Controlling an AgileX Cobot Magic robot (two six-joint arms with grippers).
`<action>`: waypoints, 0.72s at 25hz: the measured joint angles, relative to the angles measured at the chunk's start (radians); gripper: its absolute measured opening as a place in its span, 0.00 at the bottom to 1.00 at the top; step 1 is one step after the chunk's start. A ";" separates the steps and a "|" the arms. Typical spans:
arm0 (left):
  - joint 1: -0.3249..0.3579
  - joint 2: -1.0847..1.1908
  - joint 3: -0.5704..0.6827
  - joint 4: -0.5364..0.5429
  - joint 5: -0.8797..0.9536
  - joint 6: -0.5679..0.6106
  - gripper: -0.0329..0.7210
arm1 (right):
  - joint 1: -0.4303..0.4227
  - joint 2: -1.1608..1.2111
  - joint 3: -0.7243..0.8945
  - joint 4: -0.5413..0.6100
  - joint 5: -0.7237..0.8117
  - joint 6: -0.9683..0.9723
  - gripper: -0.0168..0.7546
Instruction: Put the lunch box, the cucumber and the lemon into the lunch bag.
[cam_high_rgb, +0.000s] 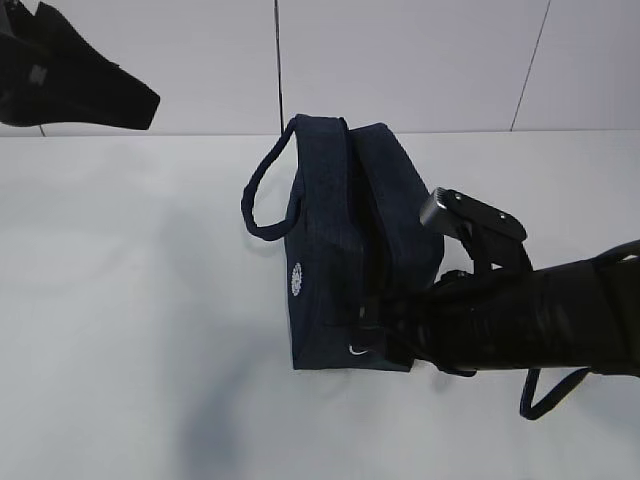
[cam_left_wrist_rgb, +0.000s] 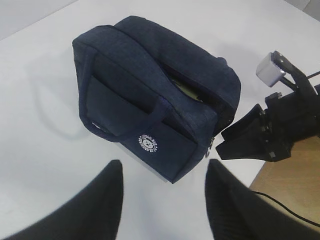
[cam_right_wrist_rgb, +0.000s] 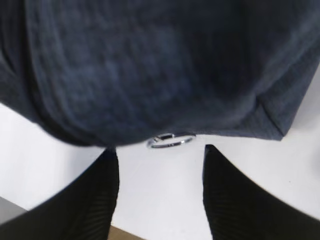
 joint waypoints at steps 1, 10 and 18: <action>0.000 0.000 0.000 0.000 0.000 0.000 0.52 | 0.000 0.007 -0.009 0.002 -0.002 0.000 0.54; 0.000 -0.002 0.000 0.000 0.000 0.000 0.52 | 0.000 0.111 -0.059 0.002 0.006 0.000 0.54; 0.000 -0.002 0.000 0.000 0.000 0.000 0.52 | 0.000 0.147 -0.068 0.002 0.006 0.000 0.54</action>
